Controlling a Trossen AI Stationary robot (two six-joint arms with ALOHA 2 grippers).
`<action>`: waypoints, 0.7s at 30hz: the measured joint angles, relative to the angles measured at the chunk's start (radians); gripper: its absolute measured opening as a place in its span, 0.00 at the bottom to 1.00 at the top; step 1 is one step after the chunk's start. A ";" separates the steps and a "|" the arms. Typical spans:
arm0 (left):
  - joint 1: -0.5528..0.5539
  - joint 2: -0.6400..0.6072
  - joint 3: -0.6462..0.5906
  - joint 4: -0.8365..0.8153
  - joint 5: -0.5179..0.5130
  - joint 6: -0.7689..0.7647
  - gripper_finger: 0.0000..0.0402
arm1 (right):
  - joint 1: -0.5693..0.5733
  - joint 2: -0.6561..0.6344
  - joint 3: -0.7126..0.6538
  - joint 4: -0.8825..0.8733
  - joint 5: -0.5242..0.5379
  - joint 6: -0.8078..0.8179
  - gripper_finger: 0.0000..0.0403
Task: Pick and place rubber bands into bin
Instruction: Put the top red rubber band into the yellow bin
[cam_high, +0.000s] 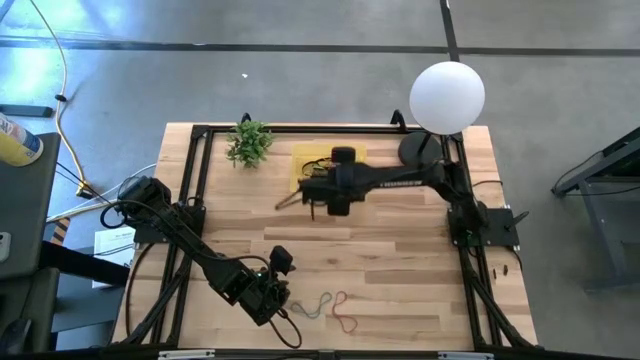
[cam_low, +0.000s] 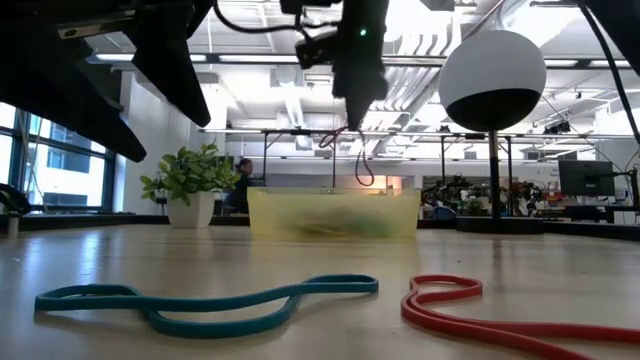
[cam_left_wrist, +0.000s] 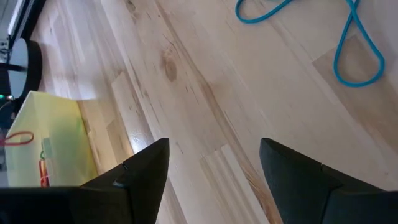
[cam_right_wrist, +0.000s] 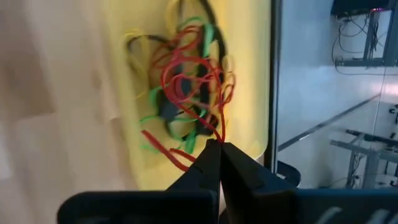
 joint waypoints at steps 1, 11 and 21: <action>0.000 0.000 0.000 0.000 -0.004 0.000 0.59 | -0.017 0.000 0.000 0.016 -0.001 -0.013 0.00; 0.000 0.000 0.000 0.004 -0.005 -0.001 0.59 | -0.172 0.000 0.000 0.180 -0.121 -0.112 0.00; 0.000 0.000 0.000 0.005 -0.005 -0.003 0.59 | -0.252 0.000 -0.052 0.300 -0.284 -0.142 0.00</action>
